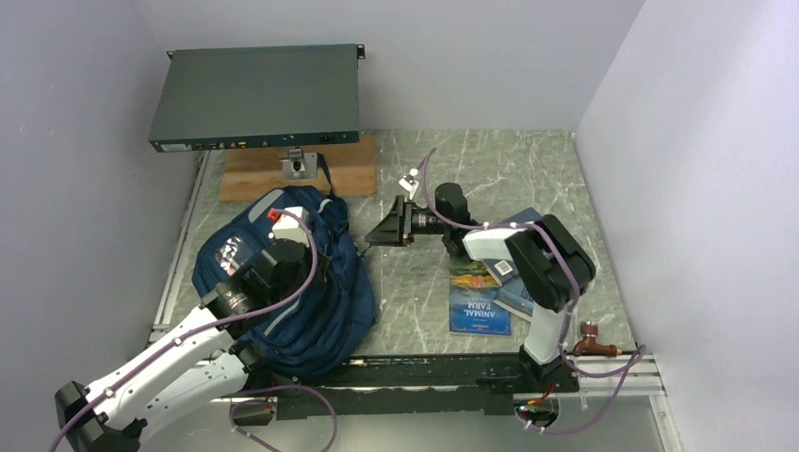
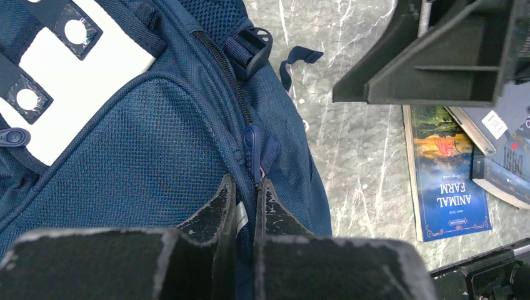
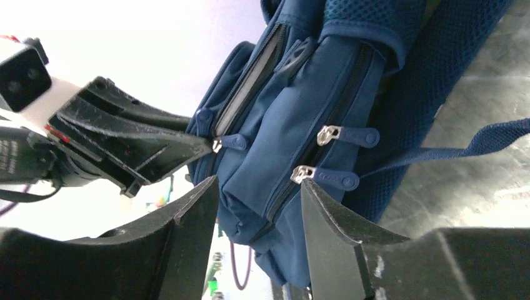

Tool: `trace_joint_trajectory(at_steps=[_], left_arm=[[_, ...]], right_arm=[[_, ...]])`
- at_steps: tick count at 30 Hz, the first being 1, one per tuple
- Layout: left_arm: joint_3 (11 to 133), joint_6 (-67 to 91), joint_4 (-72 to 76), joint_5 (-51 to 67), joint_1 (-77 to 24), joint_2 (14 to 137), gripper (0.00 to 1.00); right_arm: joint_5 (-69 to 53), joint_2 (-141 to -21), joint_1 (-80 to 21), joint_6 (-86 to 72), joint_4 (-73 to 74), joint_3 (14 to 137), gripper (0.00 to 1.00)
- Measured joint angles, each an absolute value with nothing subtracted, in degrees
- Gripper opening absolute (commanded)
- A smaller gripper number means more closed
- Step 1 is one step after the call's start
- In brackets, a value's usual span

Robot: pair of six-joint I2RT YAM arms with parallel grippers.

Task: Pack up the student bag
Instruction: Unzip the student bag at the center of the board.

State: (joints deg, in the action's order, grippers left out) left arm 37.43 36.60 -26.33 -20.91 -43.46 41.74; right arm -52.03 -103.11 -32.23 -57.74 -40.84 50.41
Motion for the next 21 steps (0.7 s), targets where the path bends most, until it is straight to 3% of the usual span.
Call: trace_joint_trajectory(at_steps=[3, 8, 11, 21], left_arm=[[37.52, 36.53, -26.7, -20.86, -43.46, 40.91, 0.0], [37.54, 36.38, -26.92, -20.69, -43.46, 40.64, 0.0], [37.54, 36.14, -26.94, -20.49, -43.46, 40.62, 0.0], [37.54, 35.31, -27.24, -19.31, -43.44, 39.62, 0.0]], right_arm=[[-53.1, -108.05, -31.88, -65.54, -50.48, 50.28, 0.65], [-56.99, -111.5, -31.11, -63.09, -57.98, 49.76, 0.71], [-59.13, -111.28, -30.89, -50.7, -55.46, 49.76, 0.72], [-57.3, -103.5, -33.36, 6.92, -24.75, 53.04, 0.69]])
